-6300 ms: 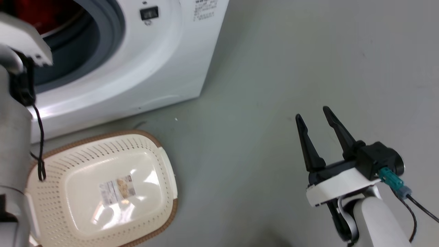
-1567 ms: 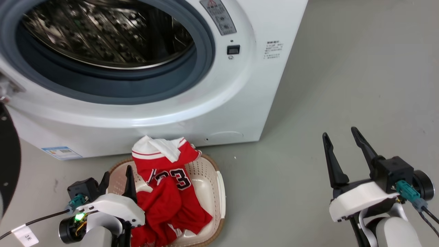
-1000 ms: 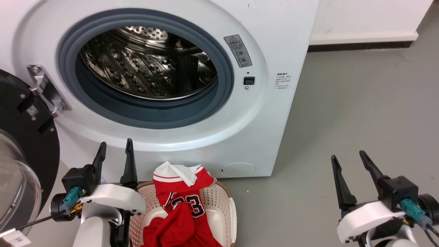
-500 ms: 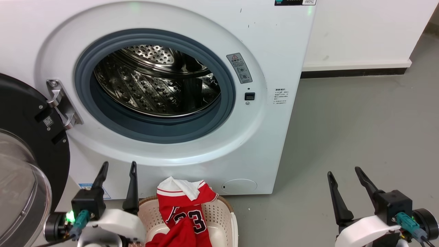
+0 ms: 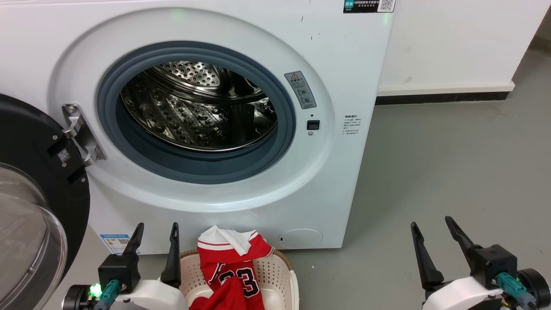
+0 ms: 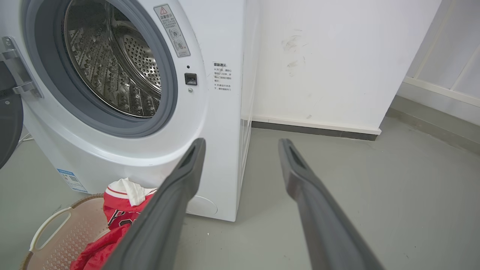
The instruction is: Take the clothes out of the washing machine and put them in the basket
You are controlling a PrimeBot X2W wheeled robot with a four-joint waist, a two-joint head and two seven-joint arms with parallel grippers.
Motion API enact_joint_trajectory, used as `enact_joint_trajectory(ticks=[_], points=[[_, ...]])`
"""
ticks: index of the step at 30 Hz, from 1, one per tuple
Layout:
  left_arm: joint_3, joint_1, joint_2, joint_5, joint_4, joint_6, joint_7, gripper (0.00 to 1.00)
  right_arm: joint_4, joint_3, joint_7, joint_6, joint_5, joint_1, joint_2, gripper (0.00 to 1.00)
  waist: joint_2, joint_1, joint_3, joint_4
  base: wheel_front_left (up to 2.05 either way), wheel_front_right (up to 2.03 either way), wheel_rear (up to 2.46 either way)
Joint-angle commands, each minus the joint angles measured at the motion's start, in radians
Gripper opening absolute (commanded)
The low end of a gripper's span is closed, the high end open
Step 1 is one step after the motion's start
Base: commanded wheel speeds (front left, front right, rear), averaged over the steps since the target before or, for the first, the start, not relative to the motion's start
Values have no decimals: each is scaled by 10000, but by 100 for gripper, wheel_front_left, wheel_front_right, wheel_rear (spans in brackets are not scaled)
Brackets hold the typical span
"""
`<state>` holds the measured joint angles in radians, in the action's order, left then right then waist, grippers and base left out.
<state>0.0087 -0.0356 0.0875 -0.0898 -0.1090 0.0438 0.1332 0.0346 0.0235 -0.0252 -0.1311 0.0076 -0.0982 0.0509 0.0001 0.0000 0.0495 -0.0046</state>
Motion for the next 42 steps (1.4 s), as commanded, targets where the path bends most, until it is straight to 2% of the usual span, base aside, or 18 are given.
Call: enact_joint_trajectory(ticks=[1,26,27,30,42], points=[[-5,-51,19,2,44,-19,-23,100,58,1,-1,7,-8,-32,-14,100,-1,0,1,1,0,0,0],[-113,-55,209,-199,233,-244,-30,100,8,-61,-89,7,-13,139,-14,100,-1,0,-140,-86,0,0,0],[-132,-52,211,-217,236,-222,-46,0,-1,-64,-87,7,-11,141,-14,0,-1,0,-147,-90,0,0,0],[-73,-33,140,-242,-76,-176,-55,0,-210,-56,-57,-4,31,-89,0,0,-1,1,-148,-90,0,0,0],[172,271,60,-2659,-336,-5,-509,0,-583,-69,12,-3,2824,257,157,0,-1,1,-185,-76,0,0,0]])
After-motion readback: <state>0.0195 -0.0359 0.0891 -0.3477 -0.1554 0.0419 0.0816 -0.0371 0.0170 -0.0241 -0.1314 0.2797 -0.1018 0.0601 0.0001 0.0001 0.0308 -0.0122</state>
